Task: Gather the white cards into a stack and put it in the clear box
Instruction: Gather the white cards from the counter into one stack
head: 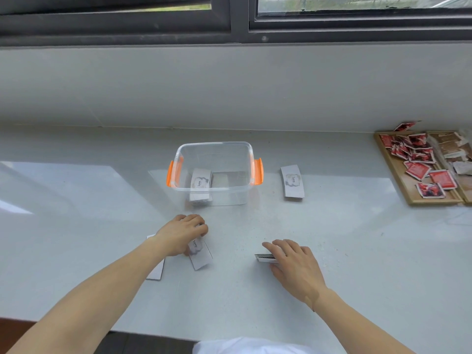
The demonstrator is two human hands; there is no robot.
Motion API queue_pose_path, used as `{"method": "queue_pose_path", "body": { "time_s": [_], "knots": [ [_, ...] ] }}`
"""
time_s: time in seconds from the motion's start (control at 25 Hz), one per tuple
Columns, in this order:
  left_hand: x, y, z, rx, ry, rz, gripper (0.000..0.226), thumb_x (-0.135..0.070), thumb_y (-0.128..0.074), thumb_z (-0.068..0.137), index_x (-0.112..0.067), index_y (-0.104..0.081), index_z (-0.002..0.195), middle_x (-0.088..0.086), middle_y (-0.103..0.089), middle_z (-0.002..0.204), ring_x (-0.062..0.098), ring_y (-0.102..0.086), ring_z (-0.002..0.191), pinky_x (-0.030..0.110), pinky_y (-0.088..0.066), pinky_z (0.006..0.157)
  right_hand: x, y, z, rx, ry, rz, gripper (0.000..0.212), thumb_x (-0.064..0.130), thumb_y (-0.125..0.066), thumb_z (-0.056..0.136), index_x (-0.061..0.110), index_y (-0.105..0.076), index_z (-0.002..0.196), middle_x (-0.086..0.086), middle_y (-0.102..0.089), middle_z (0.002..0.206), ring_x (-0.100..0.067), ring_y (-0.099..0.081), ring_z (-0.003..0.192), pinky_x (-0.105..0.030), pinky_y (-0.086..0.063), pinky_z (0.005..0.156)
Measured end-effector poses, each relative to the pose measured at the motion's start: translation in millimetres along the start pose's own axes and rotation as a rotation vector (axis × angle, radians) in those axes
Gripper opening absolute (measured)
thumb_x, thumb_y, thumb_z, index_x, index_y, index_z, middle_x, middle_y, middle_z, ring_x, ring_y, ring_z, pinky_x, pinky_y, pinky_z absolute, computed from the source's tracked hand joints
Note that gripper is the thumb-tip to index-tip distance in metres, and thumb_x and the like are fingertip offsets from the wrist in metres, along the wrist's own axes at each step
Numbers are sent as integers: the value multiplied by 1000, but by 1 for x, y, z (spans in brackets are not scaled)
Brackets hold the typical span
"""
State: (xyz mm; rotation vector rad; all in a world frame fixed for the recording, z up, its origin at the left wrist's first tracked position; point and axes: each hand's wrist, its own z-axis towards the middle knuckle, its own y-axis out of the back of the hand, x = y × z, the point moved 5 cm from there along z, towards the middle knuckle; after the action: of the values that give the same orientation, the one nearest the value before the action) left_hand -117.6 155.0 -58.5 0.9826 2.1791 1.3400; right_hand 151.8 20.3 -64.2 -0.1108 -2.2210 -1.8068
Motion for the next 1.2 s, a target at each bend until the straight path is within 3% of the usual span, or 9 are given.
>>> {"method": "queue_pose_path", "body": {
  "time_s": [0.16,0.28,0.44,0.6,0.84,1.04,1.2],
  "knots": [
    [-8,10,0,-61,91,-205,20,-17,-55,94,-22,-45,110,-4,-56,112,22,-49,109,34,-41,88,0,-2,0,3,-3,-23,55,42,-46,94,37,-27,145,10,-37,151,-22,-29,141,-39,-33,105],
    [-26,15,0,-169,189,-436,20,-10,-45,95,-23,-46,110,-5,-56,112,21,-50,106,39,-47,78,0,-2,-1,0,-13,-27,57,44,-48,93,36,-27,146,8,-37,152,-23,-29,143,-41,-33,106],
    [-69,14,1,-399,225,-631,20,-12,-49,94,-21,-53,112,-4,-56,108,18,-54,101,42,-51,71,2,0,-2,-15,-13,-56,68,48,-57,86,34,-28,146,4,-43,150,-27,-38,138,-43,-41,101],
    [-106,10,11,-477,163,-816,19,-8,-52,94,-19,-61,107,-1,-58,104,17,-58,99,41,-52,79,3,2,-2,-35,-15,-78,82,53,-65,78,32,-26,147,0,-45,149,-30,-43,135,-44,-47,97],
    [-138,11,31,-277,129,-1146,42,7,-45,88,-17,-65,115,4,-62,115,13,-59,109,18,-42,97,3,1,0,-26,-16,-88,80,55,-65,79,34,-27,147,-2,-42,151,-32,-41,137,-46,-45,99],
    [-156,15,38,-159,129,-1246,51,0,-56,75,-20,-62,121,1,-59,120,13,-57,113,25,-46,96,3,2,1,-22,-29,-88,71,51,-64,81,32,-35,143,-1,-45,149,-31,-46,132,-44,-46,97],
    [-165,11,39,-123,178,-1336,53,2,-61,74,-18,-57,124,1,-57,122,14,-56,113,26,-47,94,2,-1,3,31,-44,-69,62,40,-53,87,34,-29,144,8,-47,141,-25,-51,117,-39,-42,94]
  ]
}}
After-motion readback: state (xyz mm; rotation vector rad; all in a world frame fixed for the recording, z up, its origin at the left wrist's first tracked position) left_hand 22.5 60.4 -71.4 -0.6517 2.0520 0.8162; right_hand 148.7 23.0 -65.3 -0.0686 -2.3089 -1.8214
